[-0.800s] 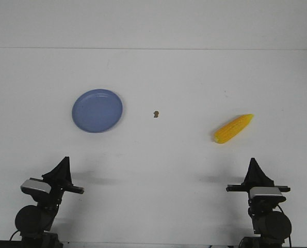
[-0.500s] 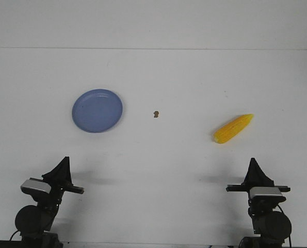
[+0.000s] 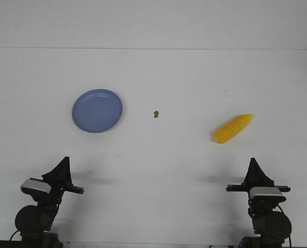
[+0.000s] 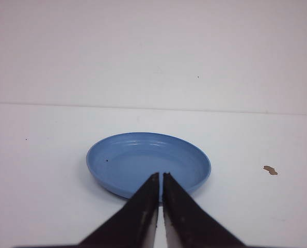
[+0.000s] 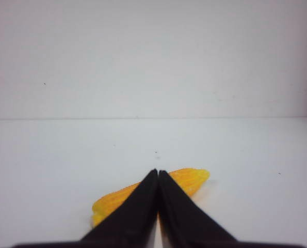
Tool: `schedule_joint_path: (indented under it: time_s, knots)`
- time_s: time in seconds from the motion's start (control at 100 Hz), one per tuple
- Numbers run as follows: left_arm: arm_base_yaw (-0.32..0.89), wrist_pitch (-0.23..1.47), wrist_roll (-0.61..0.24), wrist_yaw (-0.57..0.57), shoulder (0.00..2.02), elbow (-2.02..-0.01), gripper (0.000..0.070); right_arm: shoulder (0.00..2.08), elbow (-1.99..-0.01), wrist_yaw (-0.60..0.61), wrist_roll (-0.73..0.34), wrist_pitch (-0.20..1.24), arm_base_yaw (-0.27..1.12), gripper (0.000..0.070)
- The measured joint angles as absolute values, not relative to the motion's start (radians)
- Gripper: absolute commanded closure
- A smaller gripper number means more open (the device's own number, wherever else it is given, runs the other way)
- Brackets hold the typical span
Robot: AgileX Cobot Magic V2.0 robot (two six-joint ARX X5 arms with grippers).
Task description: Place corn on plate with both arms
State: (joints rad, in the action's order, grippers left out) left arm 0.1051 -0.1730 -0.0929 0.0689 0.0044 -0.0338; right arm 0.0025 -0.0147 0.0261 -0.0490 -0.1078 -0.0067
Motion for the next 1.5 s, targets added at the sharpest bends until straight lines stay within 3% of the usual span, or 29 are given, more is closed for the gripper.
schedule_joint_path:
  time_s: [0.18,0.31,0.55,0.97,1.32,1.42,1.5]
  knots:
    - [0.105,-0.155,-0.107,0.069,0.005,-0.051,0.0688,0.002,-0.017,0.026,-0.070,-0.153,-0.007,0.0700]
    - [0.105,-0.091,-0.158,0.069,0.015,-0.145,0.0688,0.002,-0.063,0.024,-0.101,-0.106,-0.007,0.0700]
    - [0.105,0.101,-0.201,0.069,0.141,-0.391,0.0688,0.089,-0.311,-0.002,-0.140,0.156,-0.007,0.0700]
    - [0.105,0.578,-0.202,0.069,0.619,-0.884,0.0688,0.535,-0.717,-0.001,-0.144,0.555,-0.007,0.0700]
    - [0.105,0.635,-0.201,0.069,0.822,-0.957,0.0688,0.711,-0.789,-0.001,-0.143,0.589,-0.007,0.0698]
    - [0.105,0.636,-0.201,0.069,0.826,-0.957,0.0688,0.711,-0.789,-0.001,-0.143,0.590,-0.007,0.0641]
    - [0.105,0.636,-0.201,0.069,0.825,-0.957,0.0674,0.711,-0.789,-0.001,-0.143,0.590,-0.007,0.0438]
